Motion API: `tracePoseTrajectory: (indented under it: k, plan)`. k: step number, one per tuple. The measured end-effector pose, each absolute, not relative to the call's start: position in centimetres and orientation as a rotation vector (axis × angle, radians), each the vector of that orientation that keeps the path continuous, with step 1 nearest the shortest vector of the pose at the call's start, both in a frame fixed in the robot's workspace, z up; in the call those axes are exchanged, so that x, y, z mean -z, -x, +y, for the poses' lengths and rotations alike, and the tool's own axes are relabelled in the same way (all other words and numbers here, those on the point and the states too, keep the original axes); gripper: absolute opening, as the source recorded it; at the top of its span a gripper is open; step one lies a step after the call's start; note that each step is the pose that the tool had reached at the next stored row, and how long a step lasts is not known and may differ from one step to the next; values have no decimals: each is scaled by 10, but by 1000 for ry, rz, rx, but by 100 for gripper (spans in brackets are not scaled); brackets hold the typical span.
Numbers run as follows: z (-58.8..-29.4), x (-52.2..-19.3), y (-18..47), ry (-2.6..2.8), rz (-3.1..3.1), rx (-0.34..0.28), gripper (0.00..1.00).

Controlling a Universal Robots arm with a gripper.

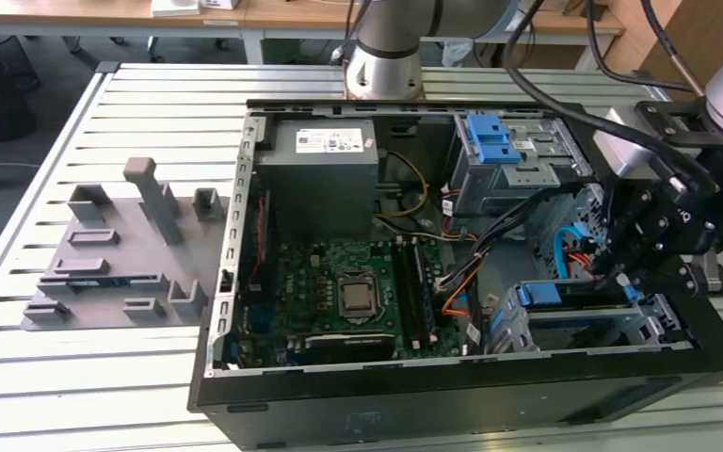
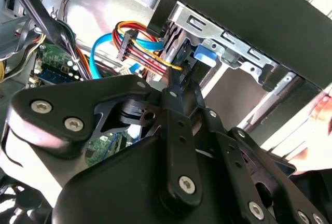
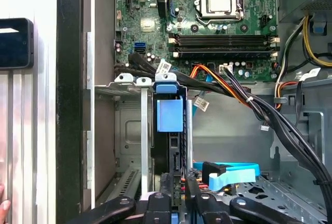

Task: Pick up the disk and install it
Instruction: 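Insert the first disk wire, then insert the second disk wire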

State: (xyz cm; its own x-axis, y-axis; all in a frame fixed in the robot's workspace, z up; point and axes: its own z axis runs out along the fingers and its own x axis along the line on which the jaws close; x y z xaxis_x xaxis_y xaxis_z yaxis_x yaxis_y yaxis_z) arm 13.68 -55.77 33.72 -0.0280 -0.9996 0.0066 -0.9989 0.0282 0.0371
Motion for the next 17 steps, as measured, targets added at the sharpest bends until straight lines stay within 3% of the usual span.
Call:
tracePoseTrajectory:
  k: [7,10,17]
  plan:
    - [-558,-344,-137,-2169,-2231,35,24]
    - [-558,-345,-137,-2169,-2230,35,11]
    - [-558,-346,-137,-2169,-2230,35,11]
